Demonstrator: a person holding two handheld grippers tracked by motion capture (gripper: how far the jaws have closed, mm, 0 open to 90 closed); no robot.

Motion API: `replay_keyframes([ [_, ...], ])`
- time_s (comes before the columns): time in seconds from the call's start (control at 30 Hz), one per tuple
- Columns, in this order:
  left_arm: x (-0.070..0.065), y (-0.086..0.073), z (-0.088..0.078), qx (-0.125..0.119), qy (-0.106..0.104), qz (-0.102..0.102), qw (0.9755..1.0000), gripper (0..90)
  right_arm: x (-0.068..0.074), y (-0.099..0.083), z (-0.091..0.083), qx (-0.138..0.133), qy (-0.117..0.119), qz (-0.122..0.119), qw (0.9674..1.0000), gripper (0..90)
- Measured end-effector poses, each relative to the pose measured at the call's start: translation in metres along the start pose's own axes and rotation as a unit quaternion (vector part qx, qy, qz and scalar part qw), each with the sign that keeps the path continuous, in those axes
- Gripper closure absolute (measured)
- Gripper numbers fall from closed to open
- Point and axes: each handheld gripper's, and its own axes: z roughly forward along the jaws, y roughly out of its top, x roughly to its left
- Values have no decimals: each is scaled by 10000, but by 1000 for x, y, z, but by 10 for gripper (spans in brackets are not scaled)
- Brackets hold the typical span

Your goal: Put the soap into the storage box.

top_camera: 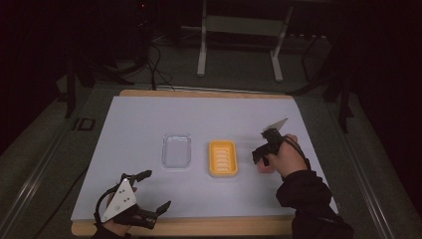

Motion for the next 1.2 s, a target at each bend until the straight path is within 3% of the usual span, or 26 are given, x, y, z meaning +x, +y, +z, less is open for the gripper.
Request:
replay_keyframes([
  [0.33,0,0,0,16,-3,13,10000,4,-5,5,13,-137,19,160,9998,210],
  [0.87,-1,0,1,51,-13,33,10000,4,0,6,34,126,-381,-63,9992,320],
  [1.07,-1,0,1,61,-12,37,10000,4,-2,6,34,147,-281,111,9994,371],
  [1.2,-1,0,1,70,0,36,10000,4,-6,5,30,198,-69,348,9992,376],
])
